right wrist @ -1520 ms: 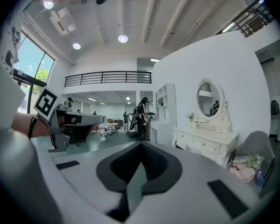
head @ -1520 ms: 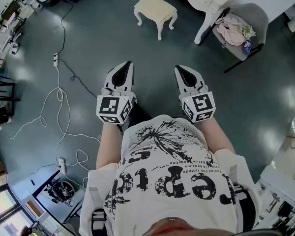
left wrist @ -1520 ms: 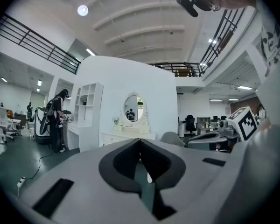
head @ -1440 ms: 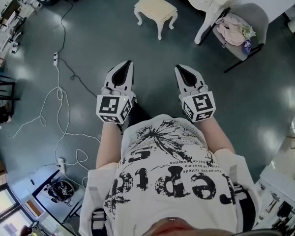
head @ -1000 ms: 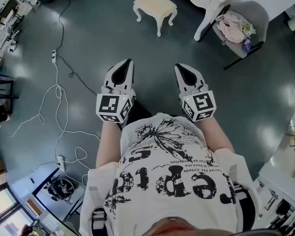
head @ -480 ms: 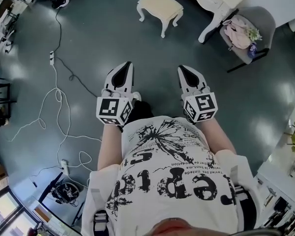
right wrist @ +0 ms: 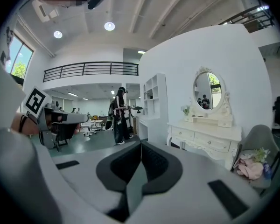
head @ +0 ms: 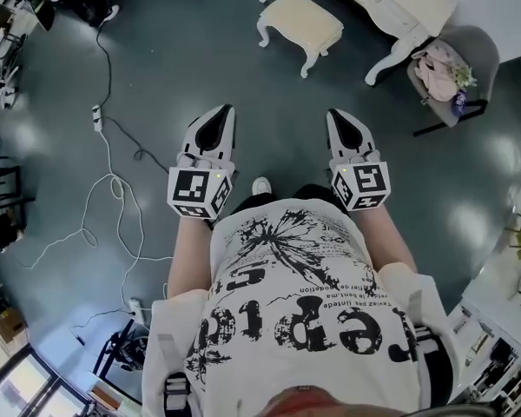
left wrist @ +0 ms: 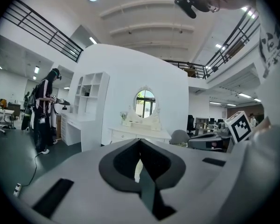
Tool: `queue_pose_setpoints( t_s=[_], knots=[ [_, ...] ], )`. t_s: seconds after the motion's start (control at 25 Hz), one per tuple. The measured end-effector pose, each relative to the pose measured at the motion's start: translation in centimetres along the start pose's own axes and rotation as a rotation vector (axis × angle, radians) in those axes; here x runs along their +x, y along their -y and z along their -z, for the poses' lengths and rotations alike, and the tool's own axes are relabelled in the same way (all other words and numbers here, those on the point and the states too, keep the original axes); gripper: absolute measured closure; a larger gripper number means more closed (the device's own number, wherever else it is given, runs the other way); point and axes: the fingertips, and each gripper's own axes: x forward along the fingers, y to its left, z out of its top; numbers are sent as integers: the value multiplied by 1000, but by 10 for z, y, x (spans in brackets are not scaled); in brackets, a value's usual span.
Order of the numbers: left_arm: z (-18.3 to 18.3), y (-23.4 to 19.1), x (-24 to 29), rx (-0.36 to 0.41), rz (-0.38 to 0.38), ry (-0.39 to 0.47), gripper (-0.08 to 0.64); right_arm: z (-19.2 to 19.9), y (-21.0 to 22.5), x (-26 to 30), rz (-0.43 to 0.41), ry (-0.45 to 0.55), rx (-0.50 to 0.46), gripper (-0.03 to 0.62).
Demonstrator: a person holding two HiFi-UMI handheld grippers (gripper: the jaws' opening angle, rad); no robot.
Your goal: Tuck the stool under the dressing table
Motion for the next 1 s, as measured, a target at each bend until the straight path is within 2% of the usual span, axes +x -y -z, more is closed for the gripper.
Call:
queue_pose_setpoints(
  t_s=[0.2, 0.4, 0.6, 0.84, 1.0],
  knots=[
    [4, -44, 23, -24, -9, -19, 540, -8, 0, 49, 5, -15, -4, 574],
    [10, -75, 76, -12, -18, -39, 540, -9, 28, 112, 2, -12, 0, 574],
    [-5, -107, 153, 14, -31, -48, 540, -27, 80, 185, 3, 9, 9, 574],
    [-42, -134, 272, 48, -8, -33, 540, -60, 159, 270, -1, 16, -4, 574],
    [-51, -147, 339, 54, 3, -51, 540, -68, 205, 313, 12, -1, -6, 574]
  ],
)
